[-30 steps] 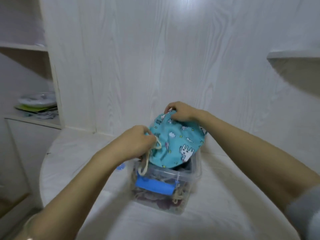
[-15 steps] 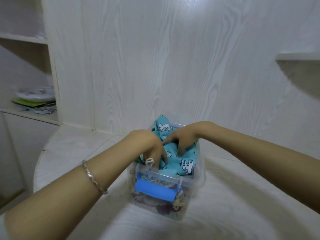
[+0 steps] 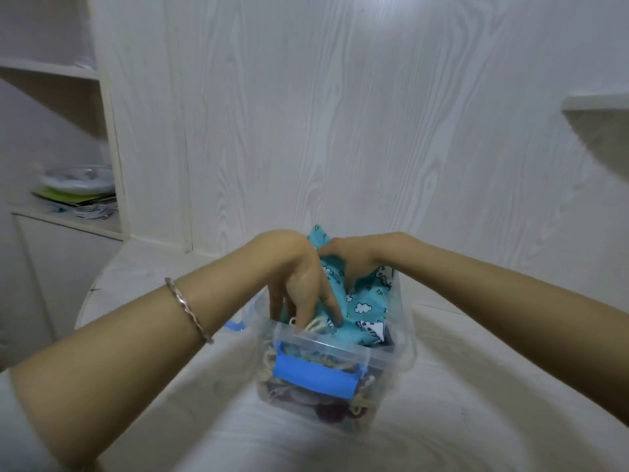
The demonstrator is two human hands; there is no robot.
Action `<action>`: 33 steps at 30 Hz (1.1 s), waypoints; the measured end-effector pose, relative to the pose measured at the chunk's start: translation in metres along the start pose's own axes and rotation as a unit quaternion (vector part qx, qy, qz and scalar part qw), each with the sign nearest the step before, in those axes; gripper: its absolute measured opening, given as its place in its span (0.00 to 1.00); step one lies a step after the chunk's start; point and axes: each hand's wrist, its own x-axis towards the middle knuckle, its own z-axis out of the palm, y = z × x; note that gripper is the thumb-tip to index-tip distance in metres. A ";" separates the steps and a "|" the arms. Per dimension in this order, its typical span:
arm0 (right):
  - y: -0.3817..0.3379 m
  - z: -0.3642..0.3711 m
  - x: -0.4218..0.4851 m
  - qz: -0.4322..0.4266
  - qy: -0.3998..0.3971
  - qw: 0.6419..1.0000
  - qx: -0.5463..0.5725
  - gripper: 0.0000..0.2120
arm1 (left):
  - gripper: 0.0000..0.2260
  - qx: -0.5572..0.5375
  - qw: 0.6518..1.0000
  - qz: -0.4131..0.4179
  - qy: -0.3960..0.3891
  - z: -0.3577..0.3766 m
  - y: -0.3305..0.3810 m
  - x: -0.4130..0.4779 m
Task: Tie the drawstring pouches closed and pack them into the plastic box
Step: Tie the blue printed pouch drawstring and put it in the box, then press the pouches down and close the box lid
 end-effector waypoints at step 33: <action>-0.024 0.019 -0.035 -0.073 0.178 0.963 0.190 0.21 | 0.34 -0.260 0.813 -0.292 0.431 0.122 -0.171 0.034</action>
